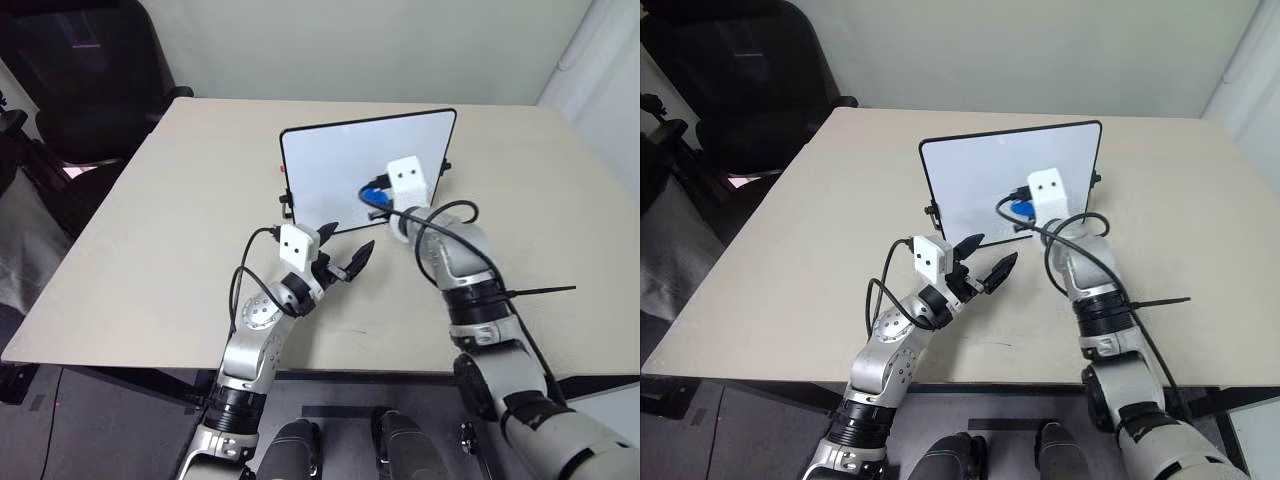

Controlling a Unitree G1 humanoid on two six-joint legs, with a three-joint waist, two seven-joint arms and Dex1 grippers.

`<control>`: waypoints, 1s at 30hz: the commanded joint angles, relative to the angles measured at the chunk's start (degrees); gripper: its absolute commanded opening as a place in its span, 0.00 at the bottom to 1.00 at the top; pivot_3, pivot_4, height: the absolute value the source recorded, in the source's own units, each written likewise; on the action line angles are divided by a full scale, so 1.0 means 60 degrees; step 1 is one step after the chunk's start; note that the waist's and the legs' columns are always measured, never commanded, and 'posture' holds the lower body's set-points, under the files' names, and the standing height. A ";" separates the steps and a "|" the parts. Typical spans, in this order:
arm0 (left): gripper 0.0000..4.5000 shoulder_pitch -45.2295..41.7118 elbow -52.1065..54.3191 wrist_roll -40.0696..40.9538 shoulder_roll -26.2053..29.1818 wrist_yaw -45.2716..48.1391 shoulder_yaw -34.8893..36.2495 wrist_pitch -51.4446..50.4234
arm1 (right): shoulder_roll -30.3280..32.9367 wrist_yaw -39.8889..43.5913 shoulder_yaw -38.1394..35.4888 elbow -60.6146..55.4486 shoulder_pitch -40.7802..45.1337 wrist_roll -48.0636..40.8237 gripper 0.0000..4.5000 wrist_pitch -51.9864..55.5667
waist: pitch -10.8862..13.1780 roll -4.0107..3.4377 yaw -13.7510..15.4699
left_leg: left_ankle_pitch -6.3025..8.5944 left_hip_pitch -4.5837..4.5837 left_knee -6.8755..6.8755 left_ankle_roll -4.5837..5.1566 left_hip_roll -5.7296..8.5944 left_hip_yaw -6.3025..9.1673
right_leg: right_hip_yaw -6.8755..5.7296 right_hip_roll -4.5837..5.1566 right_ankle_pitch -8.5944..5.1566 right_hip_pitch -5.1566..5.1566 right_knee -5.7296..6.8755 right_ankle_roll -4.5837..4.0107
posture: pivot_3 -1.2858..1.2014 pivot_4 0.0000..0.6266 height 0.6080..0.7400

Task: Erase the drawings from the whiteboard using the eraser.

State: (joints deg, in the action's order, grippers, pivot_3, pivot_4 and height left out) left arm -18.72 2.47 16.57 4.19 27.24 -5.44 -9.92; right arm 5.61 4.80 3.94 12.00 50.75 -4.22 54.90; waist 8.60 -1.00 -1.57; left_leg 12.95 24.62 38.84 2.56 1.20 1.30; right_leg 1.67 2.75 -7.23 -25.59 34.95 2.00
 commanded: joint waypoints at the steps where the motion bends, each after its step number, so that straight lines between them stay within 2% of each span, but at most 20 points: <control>1: 1.00 -0.0110 0.0234 0.0044 0.0008 -0.0008 0.0091 0.0157 | 0.0062 0.0073 -0.0070 -0.0260 0.0237 0.0048 0.08 -0.0017 | 0.0000 0.0000 0.0049 | 0.0000 0.0004 0.0001 0.0001 0.0002 0.0001 | 0.0000 0.0001 0.0000 -0.0001 -0.0001 0.0000 | 0.52 0.24 1.00; 9: 1.00 -0.0070 0.0294 0.0075 0.0066 -0.0006 0.0153 0.0123 | 0.0613 -0.0891 -0.1394 0.0949 0.0768 0.0200 0.08 -0.0311 | 0.0000 0.0000 0.0154 | 0.0013 0.0011 0.0013 -0.0032 0.0008 0.0001 | 0.0002 0.0008 0.0010 0.0000 0.0000 -0.0015 | 0.52 0.24 1.00; 13: 1.00 -0.0078 0.0293 0.0086 0.0085 0.0017 0.0172 0.0118 | 0.0775 -0.1173 -0.1768 0.1271 0.0923 0.0136 0.08 -0.0570 | 0.0000 0.0000 0.0176 | 0.0036 0.0011 0.0015 -0.0115 0.0012 0.0000 | 0.0003 0.0012 0.0034 0.0002 -0.0001 -0.0043 | 0.52 0.24 1.00; 18: 1.00 -0.0098 0.0284 0.0094 0.0103 0.0038 0.0161 0.0099 | 0.0846 -0.0938 -0.1633 0.1116 0.0811 0.0088 0.08 -0.0554 | 0.0000 0.0000 0.0164 | 0.0029 0.0008 0.0012 -0.0109 0.0010 0.0001 | 0.0002 0.0010 0.0046 -0.0003 0.0002 -0.0034 | 0.52 0.24 1.00; 23: 1.00 -0.0130 0.0263 0.0088 0.0107 0.0048 0.0146 0.0096 | 0.0855 -0.0784 -0.1539 0.0722 0.0541 -0.0007 0.08 -0.0178 | 0.0000 0.0000 0.0161 | -0.0031 0.0010 0.0007 -0.0004 0.0009 0.0001 | 0.0001 0.0009 0.0038 -0.0010 -0.0001 -0.0019 | 0.52 0.24 1.00; 25: 1.00 -0.0130 0.0264 0.0062 0.0111 0.0043 0.0124 0.0105 | 0.1030 -0.0478 -0.1535 0.0061 0.0358 -0.0188 0.08 0.0344 | 0.0000 0.0000 0.0169 | -0.0027 0.0014 0.0006 -0.0002 0.0010 0.0001 | 0.0001 0.0009 0.0033 -0.0011 -0.0005 -0.0012 | 0.52 0.24 1.00; 30: 1.00 -0.0099 0.0311 0.0074 0.0135 0.0079 0.0056 0.0054 | 0.1670 -0.0248 -0.3166 -0.2234 0.0318 -0.1018 0.08 0.3501 | 0.0000 0.0001 0.0239 | -0.0028 0.0062 0.0010 0.0001 0.0016 0.0000 | -0.0004 0.0010 0.0025 -0.0046 -0.0007 0.0000 | 0.52 0.24 1.00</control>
State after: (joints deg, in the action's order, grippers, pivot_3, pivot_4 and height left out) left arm -18.90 2.46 16.65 5.34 27.41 -4.83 -9.95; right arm 13.96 2.77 -12.10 4.08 51.32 -8.95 70.88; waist 8.60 -1.00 -0.14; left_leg 12.80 24.99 38.90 2.57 1.30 1.30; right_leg 1.65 2.81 -7.11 -25.86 34.91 2.02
